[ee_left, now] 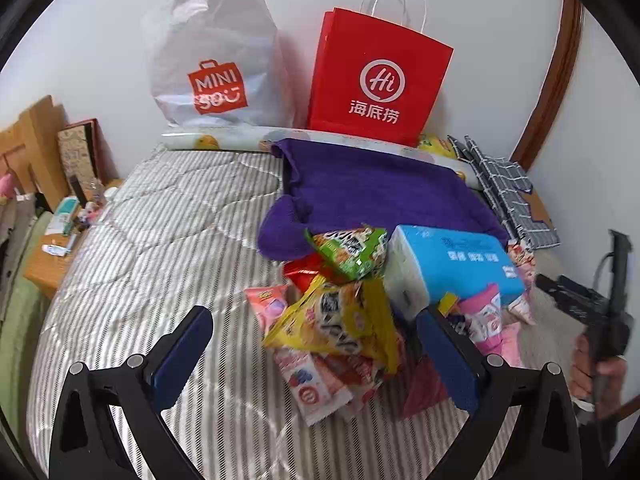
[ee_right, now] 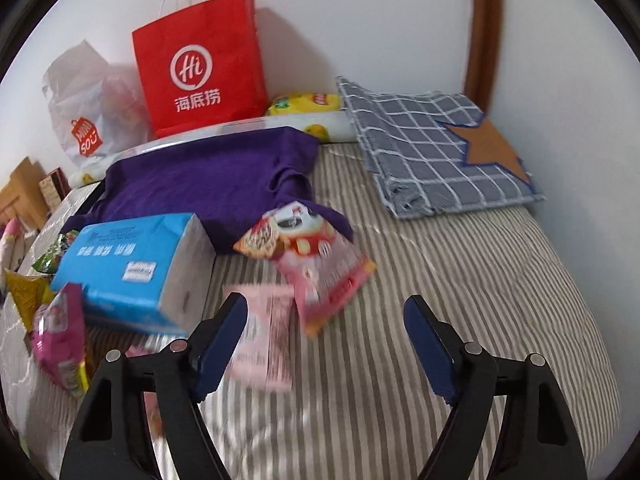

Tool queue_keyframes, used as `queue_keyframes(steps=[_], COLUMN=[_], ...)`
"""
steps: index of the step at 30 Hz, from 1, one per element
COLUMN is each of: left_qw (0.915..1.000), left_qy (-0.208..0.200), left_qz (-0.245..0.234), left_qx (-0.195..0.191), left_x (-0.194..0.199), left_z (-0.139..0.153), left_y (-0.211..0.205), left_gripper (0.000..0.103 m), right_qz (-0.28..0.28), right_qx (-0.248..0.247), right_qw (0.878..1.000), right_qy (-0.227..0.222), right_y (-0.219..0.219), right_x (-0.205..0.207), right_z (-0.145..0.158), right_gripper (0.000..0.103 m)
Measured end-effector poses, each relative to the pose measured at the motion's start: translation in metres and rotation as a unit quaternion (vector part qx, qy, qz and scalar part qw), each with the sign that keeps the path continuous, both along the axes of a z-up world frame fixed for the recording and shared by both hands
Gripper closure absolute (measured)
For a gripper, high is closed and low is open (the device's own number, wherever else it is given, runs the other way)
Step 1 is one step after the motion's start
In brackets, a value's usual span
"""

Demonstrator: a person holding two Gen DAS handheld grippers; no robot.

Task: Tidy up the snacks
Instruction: 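Grasp the panda-printed pink snack bag with the right tool while the left tool approaches the pile, then grasp the yellow chip bag with the left tool while the right tool holds the panda bag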

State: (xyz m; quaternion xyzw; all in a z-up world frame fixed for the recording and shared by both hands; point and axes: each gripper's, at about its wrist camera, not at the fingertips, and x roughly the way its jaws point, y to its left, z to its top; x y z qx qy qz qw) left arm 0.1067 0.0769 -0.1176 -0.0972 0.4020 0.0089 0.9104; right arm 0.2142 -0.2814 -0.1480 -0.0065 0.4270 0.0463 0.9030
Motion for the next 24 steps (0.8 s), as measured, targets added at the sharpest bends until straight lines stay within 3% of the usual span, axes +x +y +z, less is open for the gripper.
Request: queue_keyframes(steps=[11, 13, 14, 17, 24], left_qw=[0.9996, 0.9994, 0.9993, 0.9991, 0.9991], left_qy=[0.025, 0.028, 0.030, 0.036, 0.041], left_qz=[0.000, -0.006, -0.008, -0.014, -0.010], left_qx=[0.016, 0.021, 0.021, 0.018, 0.000], left_x=[0.016, 0.016, 0.016, 0.014, 0.015], left_z=[-0.011, -0.012, -0.013, -0.016, -0.026], left_y=[-0.001, -0.003, -0.004, -0.004, -0.003], left_gripper=[0.001, 0.001, 0.001, 0.001, 0.001], right_qz=[0.057, 0.064, 0.067, 0.067, 0.033], right_qx=[-0.042, -0.041, -0.040, -0.042, -0.014], right_qw=[0.997, 0.997, 0.997, 0.997, 0.999], right_qy=[0.028, 0.025, 0.023, 0.003, -0.012], right_y=[0.018, 0.020, 0.021, 0.023, 0.013], right_x=[0.052, 0.054, 0.053, 0.044, 0.024], right_z=[-0.034, -0.036, -0.036, -0.028, -0.003], right_gripper=[0.022, 0.028, 0.041, 0.050, 0.057])
